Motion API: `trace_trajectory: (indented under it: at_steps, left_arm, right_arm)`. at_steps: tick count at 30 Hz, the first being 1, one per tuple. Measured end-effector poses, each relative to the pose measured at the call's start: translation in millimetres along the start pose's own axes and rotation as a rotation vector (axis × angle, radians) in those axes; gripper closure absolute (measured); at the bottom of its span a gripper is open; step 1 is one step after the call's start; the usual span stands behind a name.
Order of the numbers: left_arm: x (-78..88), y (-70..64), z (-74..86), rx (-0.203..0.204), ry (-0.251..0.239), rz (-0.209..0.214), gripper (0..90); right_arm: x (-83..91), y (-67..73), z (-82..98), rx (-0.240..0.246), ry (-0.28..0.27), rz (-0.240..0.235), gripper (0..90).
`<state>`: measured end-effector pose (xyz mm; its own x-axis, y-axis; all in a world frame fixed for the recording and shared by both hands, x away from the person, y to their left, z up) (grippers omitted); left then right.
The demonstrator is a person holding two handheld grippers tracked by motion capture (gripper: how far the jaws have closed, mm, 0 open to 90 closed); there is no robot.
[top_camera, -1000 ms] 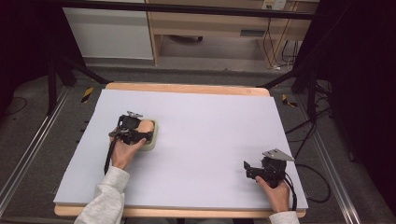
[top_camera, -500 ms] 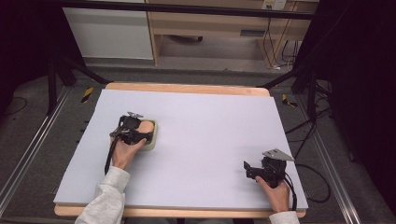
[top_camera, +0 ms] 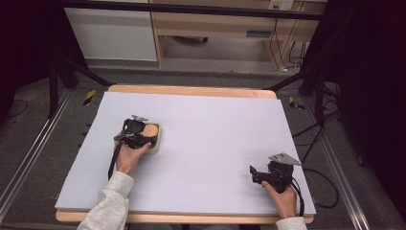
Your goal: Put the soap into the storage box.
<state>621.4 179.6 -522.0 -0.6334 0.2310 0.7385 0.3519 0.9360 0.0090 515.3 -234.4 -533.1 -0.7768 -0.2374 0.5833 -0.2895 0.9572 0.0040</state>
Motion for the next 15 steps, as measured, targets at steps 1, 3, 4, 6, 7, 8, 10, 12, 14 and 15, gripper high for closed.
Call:
trace_trajectory:
  at_steps: [1,3,4,6,7,8,10,12,14,15]
  left_arm:
    - [-0.2,0.1,-0.2,-0.002,-0.001,-0.005,31.8]
    - [-0.2,0.1,-0.2,-0.002,-0.002,-0.007,31.8]
    - [-0.2,0.0,-0.2,0.0,-0.003,-0.006,31.8]
    - [-0.2,0.0,-0.3,0.005,-0.003,-0.004,31.7]
    - [-0.2,0.0,-0.3,0.006,-0.004,-0.003,31.6]
    - [-0.2,0.1,-0.4,0.006,-0.004,-0.004,31.6]
    - [-0.2,0.0,-0.4,0.005,-0.004,-0.006,31.5]
    - [-0.1,0.0,-0.4,0.003,-0.004,-0.007,31.4]
    - [-0.1,-0.1,-0.3,0.0,-0.004,-0.009,31.3]
    - [0.1,-0.1,-0.1,-0.002,-0.001,-0.009,31.2]
  right_arm:
    - [0.0,-0.1,0.1,0.0,0.001,0.0,3.8]
    - [0.0,0.0,0.1,0.001,0.0,0.0,3.8]
    - [-0.1,0.0,0.1,0.0,0.0,0.002,3.8]
    - [0.1,0.2,0.1,0.0,0.001,0.0,3.8]
    - [0.2,0.1,0.1,-0.001,0.001,0.0,3.8]
    - [0.2,0.1,0.0,-0.001,0.0,0.0,3.8]
    - [0.3,0.2,0.0,-0.002,0.0,0.0,3.8]
    - [0.2,0.2,0.0,-0.001,0.0,0.0,3.7]
    - [0.4,0.2,-0.1,-0.001,0.0,-0.001,3.8]
    - [0.5,0.2,-0.2,-0.001,-0.001,0.0,3.8]
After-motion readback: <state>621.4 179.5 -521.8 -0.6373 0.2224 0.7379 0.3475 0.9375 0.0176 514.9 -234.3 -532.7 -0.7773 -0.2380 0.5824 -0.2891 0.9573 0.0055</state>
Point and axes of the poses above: each handheld gripper's, and its own axes: x roughly backward along the jaws, z roughly out of its underside, y roughly to its left, the point moved 10 cm from there along -x, roughly forward along the jaws, and after that the axes turned 2 degrees about -y, right-handed, at the moved point
